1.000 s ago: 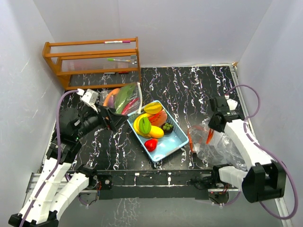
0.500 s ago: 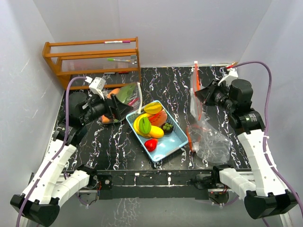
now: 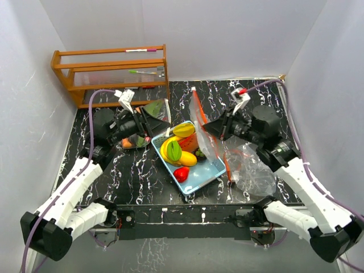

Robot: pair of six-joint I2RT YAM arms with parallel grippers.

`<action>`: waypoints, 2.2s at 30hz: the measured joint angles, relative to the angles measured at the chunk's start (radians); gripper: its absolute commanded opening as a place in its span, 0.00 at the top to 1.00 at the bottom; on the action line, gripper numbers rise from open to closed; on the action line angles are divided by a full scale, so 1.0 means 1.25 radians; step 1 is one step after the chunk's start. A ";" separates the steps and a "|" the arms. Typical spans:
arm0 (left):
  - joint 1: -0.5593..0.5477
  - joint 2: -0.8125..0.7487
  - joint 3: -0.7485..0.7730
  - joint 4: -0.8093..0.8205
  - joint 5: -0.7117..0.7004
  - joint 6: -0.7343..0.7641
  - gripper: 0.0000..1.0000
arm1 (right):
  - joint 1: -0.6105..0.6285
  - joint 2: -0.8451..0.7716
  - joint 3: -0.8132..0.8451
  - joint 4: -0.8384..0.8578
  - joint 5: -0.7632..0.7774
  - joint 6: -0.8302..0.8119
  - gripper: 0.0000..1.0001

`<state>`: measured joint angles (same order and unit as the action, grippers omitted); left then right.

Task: Place the food in the zip-top bag and seal the zipper
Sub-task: Open the zipper of the food storage bag.

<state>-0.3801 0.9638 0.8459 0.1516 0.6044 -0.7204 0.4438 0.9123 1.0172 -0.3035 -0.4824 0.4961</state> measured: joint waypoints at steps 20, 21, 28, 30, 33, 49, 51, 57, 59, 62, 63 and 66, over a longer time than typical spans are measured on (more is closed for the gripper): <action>-0.064 0.081 0.057 -0.058 -0.133 -0.034 0.34 | 0.311 0.256 0.074 0.034 0.446 -0.040 0.92; -0.064 0.081 0.057 -0.064 -0.136 -0.034 0.35 | 0.313 0.255 0.074 0.037 0.451 -0.040 0.92; -0.069 0.098 0.056 -0.044 -0.138 -0.053 0.39 | 0.332 0.256 0.077 0.037 0.466 -0.040 0.92; -0.073 0.113 0.056 -0.034 -0.137 -0.057 0.40 | 0.340 0.257 0.083 0.037 0.470 -0.041 0.92; -0.079 0.138 0.056 -0.025 -0.138 -0.061 0.41 | 0.349 0.257 0.087 0.038 0.473 -0.041 0.92; -0.101 0.202 0.057 0.013 -0.158 -0.066 1.00 | 0.370 0.257 0.089 0.037 0.483 -0.047 0.92; -0.105 0.218 0.057 0.009 -0.161 -0.051 1.00 | 0.373 0.257 0.089 0.035 0.491 -0.051 0.92; -0.108 0.238 0.123 -0.138 -0.219 0.063 1.00 | 0.375 0.250 0.118 -0.032 0.586 -0.073 0.92; -0.108 0.227 0.168 -0.209 -0.266 0.120 1.00 | 0.375 0.248 0.143 -0.064 0.634 -0.082 0.92; -0.108 0.189 0.242 -0.304 -0.352 0.202 1.00 | 0.377 0.249 0.205 -0.119 0.717 -0.092 0.93; -0.108 0.178 0.262 -0.327 -0.374 0.223 1.00 | 0.376 0.251 0.228 -0.133 0.744 -0.095 0.92; -0.108 0.138 0.330 -0.391 -0.450 0.292 1.00 | 0.377 0.262 0.278 -0.161 0.827 -0.096 0.92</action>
<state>-0.5156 1.1366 1.2583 -0.3367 0.0414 -0.3553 0.9146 1.2392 1.3647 -0.5049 0.5518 0.3756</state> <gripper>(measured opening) 0.011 0.078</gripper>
